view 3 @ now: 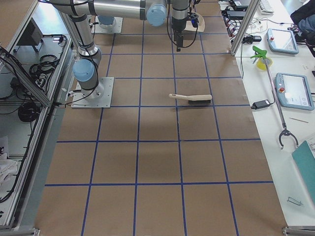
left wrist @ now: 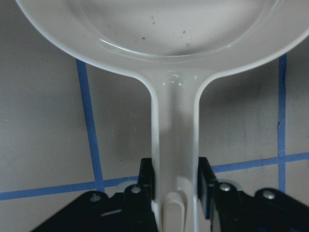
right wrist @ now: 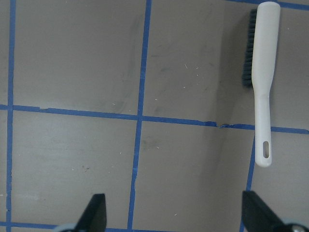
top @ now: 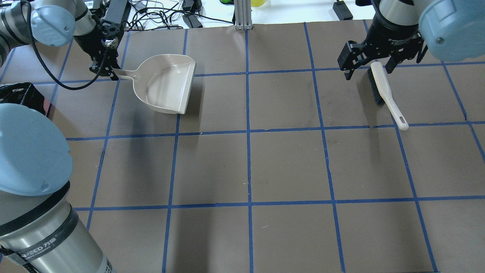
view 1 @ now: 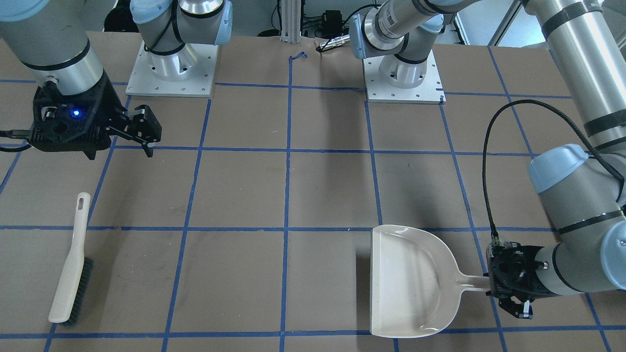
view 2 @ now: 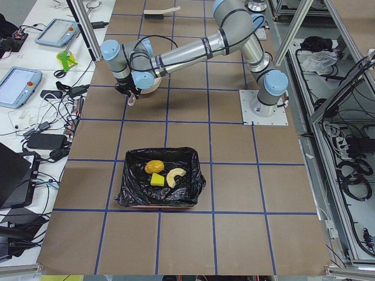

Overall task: Sweep and dump trash into bin
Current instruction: 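Lower the empty dustpan back onto the table with the left gripper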

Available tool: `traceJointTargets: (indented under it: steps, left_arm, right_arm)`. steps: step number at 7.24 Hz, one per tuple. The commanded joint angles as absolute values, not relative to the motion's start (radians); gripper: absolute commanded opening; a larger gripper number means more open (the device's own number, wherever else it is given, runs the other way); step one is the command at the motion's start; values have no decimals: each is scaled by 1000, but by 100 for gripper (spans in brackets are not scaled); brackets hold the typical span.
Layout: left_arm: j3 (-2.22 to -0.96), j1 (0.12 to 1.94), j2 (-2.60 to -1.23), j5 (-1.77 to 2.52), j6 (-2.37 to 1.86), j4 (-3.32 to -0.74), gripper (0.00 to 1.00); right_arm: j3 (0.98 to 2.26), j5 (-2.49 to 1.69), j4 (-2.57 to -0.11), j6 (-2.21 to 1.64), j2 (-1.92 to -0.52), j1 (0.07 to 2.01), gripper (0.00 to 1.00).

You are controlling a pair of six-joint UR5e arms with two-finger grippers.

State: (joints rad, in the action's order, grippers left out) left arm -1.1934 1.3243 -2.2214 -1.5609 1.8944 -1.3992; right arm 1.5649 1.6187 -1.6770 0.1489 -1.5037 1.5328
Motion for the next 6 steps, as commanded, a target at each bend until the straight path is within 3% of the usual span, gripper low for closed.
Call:
traceJointTargets:
  steps: [1,4,6]
  left_arm:
    - [-1195,1327,-2230,-1562,1896,-1390,2]
    - [-1201,1330,-2238,-1562,1893,-1388,24]
    - [-1206,1333,-2250,-1563,1890,-1347,25]
  right_arm:
    - [1569,1628,-1678,149,-1509,1542,100]
    - [1572,1614,-1677,147,-1572,1543,100]
    - [1574,1591,-1614,35,-1578,1543,100]
